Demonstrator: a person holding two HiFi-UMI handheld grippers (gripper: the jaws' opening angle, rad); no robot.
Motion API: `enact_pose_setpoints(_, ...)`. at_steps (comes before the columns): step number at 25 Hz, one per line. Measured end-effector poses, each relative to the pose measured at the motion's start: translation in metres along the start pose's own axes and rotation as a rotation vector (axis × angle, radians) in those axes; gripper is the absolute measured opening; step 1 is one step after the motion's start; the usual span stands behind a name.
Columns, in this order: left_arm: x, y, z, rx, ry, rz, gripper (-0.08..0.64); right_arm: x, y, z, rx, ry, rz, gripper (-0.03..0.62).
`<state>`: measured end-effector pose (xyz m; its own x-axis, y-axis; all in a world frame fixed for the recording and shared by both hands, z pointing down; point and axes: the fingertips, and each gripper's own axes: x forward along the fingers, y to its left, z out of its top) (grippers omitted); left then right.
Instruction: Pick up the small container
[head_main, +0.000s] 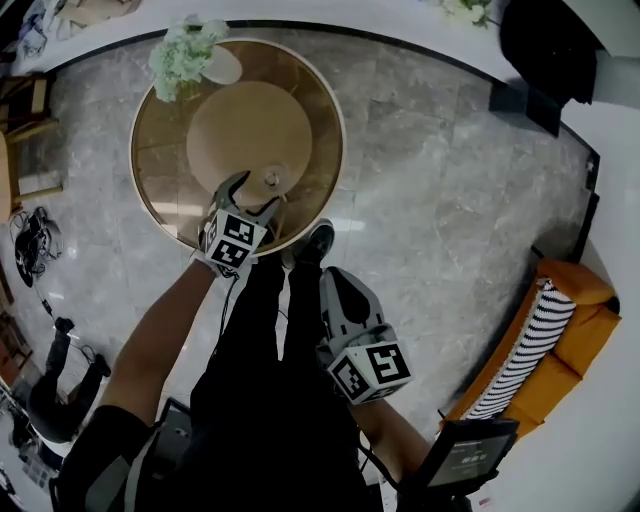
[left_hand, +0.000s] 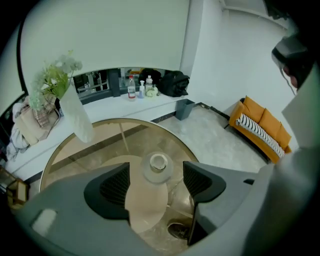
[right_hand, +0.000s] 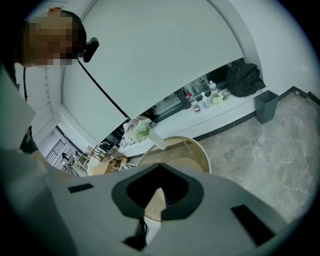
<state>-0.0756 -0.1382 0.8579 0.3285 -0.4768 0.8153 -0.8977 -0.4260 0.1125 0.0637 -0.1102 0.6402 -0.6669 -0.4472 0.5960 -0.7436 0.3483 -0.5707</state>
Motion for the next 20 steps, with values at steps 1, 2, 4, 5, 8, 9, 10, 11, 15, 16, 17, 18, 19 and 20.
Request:
enact_pose_setpoints(1,0.006,-0.001,-0.002,0.012,0.013,-0.002,0.324,0.001,-0.002,-0.002,0.007,0.005,0.000,-0.002)
enact_pose_setpoints(2,0.011,-0.002,-0.003,0.017,0.021,-0.002,0.330,0.001,-0.004,-0.004,0.014,0.011,-0.002,-0.002)
enact_pose_setpoints(4,0.021,0.000,-0.005,0.008,0.034,0.001,0.331,0.004,-0.009,-0.009,0.027,0.025,-0.009,-0.002)
enact_pose_setpoints(5,0.026,0.001,-0.006,-0.004,0.043,0.002,0.331,0.005,-0.012,-0.012,0.035,0.032,-0.015,-0.002)
enact_pose_setpoints(8,0.041,0.003,-0.008,-0.032,0.071,-0.002,0.331,0.009,-0.019,-0.017,0.059,0.053,-0.032,-0.002)
enact_pose_setpoints(9,0.046,0.003,-0.009,-0.029,0.076,-0.001,0.331,0.010,-0.021,-0.018,0.065,0.057,-0.036,-0.002)
enact_pose_setpoints(10,0.050,0.002,-0.009,-0.021,0.081,0.000,0.331,0.011,-0.022,-0.020,0.071,0.060,-0.039,-0.002)
enact_pose_setpoints(11,0.054,0.002,-0.011,-0.011,0.089,0.002,0.331,0.012,-0.024,-0.020,0.077,0.062,-0.042,-0.002)
enact_pose_setpoints(15,0.069,0.000,-0.019,0.013,0.122,0.007,0.331,0.013,-0.030,-0.024,0.092,0.067,-0.051,-0.002)
enact_pose_setpoints(16,0.072,0.001,-0.021,0.011,0.127,0.007,0.331,0.014,-0.033,-0.024,0.094,0.070,-0.055,-0.002)
enact_pose_setpoints(17,0.075,0.001,-0.021,0.008,0.129,0.008,0.331,0.014,-0.035,-0.024,0.096,0.073,-0.058,-0.002)
enact_pose_setpoints(18,0.078,0.001,-0.021,0.006,0.129,0.008,0.331,0.015,-0.038,-0.025,0.098,0.076,-0.063,-0.002)
enact_pose_setpoints(19,0.081,0.001,-0.021,0.006,0.127,0.009,0.331,0.015,-0.041,-0.026,0.099,0.079,-0.068,-0.002)
enact_pose_setpoints(20,0.084,0.001,-0.021,0.007,0.125,0.011,0.331,0.015,-0.044,-0.028,0.099,0.083,-0.072,-0.002)
